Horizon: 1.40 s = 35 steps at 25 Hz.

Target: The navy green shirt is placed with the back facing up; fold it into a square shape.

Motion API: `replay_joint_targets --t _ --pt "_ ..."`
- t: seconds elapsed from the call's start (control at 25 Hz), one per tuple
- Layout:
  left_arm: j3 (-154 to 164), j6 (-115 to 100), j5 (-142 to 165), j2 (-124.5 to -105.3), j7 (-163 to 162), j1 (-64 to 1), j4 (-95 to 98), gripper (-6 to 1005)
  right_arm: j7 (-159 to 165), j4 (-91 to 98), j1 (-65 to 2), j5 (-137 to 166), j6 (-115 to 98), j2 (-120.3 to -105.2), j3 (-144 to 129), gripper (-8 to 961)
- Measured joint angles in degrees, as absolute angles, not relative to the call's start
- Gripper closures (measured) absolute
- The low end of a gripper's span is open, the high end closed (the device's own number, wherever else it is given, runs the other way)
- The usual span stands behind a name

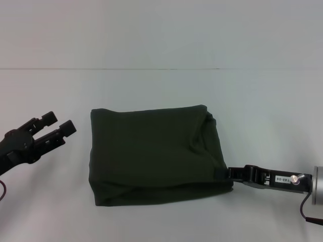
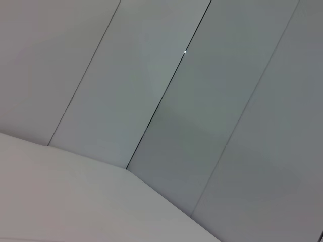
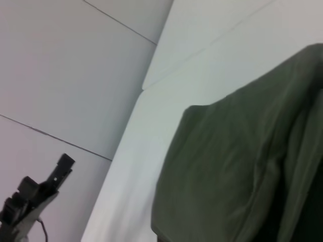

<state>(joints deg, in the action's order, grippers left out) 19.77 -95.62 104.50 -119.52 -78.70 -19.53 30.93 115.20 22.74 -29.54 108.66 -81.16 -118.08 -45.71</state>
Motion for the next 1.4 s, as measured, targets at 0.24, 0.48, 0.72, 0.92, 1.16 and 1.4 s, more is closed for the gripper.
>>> replay_joint_targets --t 0.24,0.48,0.72,0.92,1.16,1.4 --pt "19.8 -95.5 104.5 -119.53 -78.8 -19.8 30.9 94 115.6 22.3 -29.4 111.3 -78.4 -118.16 -45.8 932" --pt "19.8 -95.4 104.5 -119.53 -78.9 -19.9 30.9 95 115.6 22.1 -29.0 111.2 -78.8 -117.64 -44.8 915" --pt "19.8 -95.4 104.5 -119.53 -78.9 -19.9 30.9 95 115.2 22.3 -28.4 110.9 -82.7 -115.87 -42.1 889" --pt "19.8 -95.3 104.5 -119.55 -78.7 -20.0 30.9 95 113.9 22.9 -27.7 110.9 -84.0 -115.44 -40.3 725" --pt "19.8 -95.1 104.5 -119.61 -78.7 -20.0 30.9 95 114.3 22.3 -28.0 110.9 -85.0 -115.53 -32.3 529" --pt "19.8 -95.1 104.5 -119.62 -78.7 -20.1 30.9 95 120.8 20.6 -31.3 111.1 -80.7 -116.19 -31.2 321"
